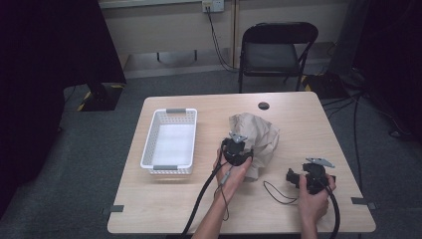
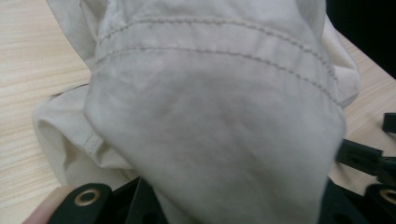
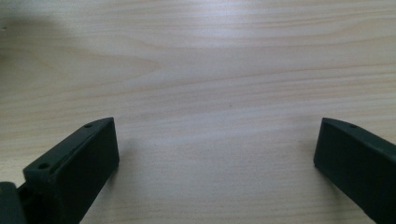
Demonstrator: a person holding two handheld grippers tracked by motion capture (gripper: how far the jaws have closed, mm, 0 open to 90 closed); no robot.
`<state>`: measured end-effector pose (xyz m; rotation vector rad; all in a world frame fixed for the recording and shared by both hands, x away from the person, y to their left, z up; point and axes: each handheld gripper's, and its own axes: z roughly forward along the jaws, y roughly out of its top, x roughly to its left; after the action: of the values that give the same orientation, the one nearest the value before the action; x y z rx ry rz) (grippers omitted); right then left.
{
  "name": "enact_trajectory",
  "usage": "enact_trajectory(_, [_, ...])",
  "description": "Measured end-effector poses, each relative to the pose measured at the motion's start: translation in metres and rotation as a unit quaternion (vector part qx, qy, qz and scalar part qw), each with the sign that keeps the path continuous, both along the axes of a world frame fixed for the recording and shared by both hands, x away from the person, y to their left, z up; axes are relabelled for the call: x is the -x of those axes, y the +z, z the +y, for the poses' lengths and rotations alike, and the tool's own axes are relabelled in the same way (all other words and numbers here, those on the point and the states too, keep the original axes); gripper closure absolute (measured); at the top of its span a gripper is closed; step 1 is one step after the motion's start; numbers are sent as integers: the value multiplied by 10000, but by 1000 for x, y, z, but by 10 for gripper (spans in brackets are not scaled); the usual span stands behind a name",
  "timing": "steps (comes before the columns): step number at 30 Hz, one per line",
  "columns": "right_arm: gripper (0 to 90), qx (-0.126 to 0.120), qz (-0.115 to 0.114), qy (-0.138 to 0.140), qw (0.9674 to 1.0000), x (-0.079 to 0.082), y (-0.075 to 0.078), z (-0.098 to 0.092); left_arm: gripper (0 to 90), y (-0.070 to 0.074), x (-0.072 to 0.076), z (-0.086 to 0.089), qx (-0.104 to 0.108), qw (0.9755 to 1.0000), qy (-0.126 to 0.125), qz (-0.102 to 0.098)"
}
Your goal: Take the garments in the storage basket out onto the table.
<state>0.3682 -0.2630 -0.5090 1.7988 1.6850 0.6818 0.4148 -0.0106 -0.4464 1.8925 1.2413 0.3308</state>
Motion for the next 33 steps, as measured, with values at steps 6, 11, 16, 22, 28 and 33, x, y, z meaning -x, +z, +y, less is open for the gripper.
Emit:
enact_trajectory(6, [0,-1,0,-1,10000,0,0,0,713,-17,-3,-3,-36,9998,40,188])
enact_trajectory(11, [0,1,-1,1,10000,0,0,0,708,-26,-5,-8,-94,9995,51,293])
enact_trajectory(16, [0,0,-1,0,10000,0,0,0,705,-32,-7,-9,-89,9993,103,357])
enact_trajectory(22, [0,1,-1,0,10000,0,0,0,694,-39,-8,-11,-72,9989,144,436])
enact_trajectory(28, [0,4,1,1,10000,0,0,0,685,-44,-9,-12,-100,9988,144,453])
enact_trajectory(33, [0,1,-1,0,10000,0,0,0,681,-44,-10,-12,-73,9987,133,495])
